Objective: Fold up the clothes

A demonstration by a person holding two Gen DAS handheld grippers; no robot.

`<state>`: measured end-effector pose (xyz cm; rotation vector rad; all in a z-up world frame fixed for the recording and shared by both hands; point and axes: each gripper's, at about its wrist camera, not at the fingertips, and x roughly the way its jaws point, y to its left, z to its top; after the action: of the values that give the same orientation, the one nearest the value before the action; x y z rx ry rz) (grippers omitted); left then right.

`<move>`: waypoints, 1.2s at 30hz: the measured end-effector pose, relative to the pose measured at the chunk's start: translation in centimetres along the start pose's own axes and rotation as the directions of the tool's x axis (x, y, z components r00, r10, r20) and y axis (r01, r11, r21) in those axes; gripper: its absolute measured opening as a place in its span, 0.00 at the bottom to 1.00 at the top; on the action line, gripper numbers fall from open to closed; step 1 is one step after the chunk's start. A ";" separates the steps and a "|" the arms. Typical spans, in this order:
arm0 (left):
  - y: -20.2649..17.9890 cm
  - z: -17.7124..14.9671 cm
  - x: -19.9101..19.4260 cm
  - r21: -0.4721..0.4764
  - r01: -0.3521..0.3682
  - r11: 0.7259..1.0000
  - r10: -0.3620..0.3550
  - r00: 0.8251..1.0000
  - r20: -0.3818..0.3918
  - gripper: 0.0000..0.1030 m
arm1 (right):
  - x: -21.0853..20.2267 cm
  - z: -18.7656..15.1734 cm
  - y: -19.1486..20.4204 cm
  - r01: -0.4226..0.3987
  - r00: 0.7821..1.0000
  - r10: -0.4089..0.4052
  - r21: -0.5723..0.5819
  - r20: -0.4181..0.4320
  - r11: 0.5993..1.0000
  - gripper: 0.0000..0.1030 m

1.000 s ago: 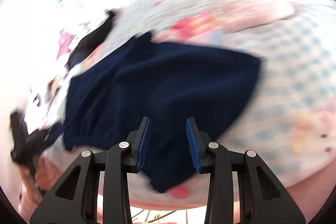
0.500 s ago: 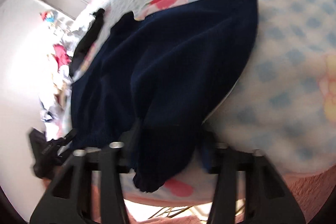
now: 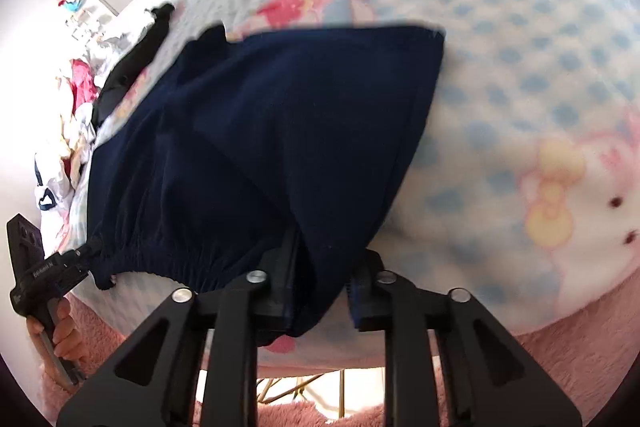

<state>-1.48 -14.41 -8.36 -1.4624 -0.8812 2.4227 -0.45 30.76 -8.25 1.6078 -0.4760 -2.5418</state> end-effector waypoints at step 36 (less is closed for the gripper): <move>-0.7 9.5 8.2 0.119 -0.079 0.990 0.079 0.997 0.005 0.37 | -1.7 8.3 -3.9 -0.125 0.991 0.117 0.165 0.058 0.978 0.63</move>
<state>-13.79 -14.01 -10.85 -1.4809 -0.6771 2.4842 -6.79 36.60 -4.77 1.5197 -0.7883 -2.5132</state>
